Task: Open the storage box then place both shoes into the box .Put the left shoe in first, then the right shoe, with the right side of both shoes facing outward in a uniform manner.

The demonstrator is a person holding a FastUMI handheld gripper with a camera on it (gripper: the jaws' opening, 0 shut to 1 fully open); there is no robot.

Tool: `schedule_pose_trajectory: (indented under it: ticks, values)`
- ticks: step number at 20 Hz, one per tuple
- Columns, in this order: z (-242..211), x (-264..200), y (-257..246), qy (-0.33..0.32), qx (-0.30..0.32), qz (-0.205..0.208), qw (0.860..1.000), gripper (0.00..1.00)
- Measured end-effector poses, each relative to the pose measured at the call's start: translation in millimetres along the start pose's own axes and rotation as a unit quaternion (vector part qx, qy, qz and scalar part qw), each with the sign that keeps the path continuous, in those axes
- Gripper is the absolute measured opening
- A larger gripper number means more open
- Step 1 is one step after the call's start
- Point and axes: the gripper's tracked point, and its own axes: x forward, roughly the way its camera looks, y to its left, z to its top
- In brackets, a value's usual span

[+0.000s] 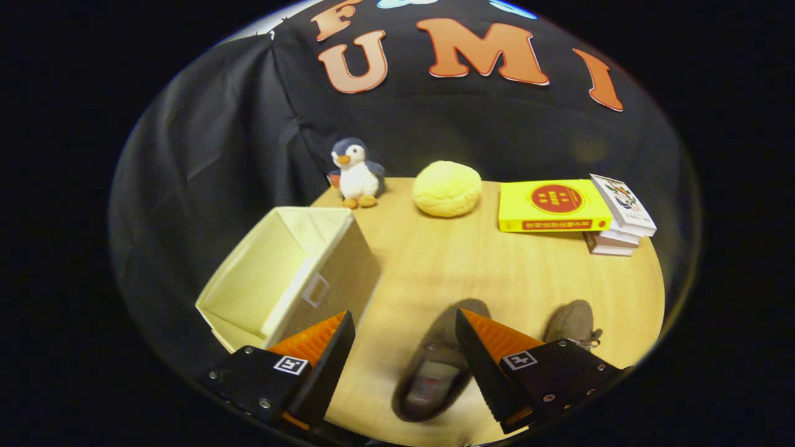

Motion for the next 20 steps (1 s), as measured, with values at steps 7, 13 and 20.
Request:
schedule_pose_trajectory:
  ticks: [7, 13, 20]
  values:
    - [-64.5, 5.0, -33.8, 0.05, -0.017, -0.034, 0.998, 0.93]
    - [-86.4, 38.6, -57.3, 0.074, -0.003, -0.056, 0.996, 0.7]
    - [-82.9, 58.8, -68.5, 0.07, 0.025, -0.078, 0.994, 0.28]
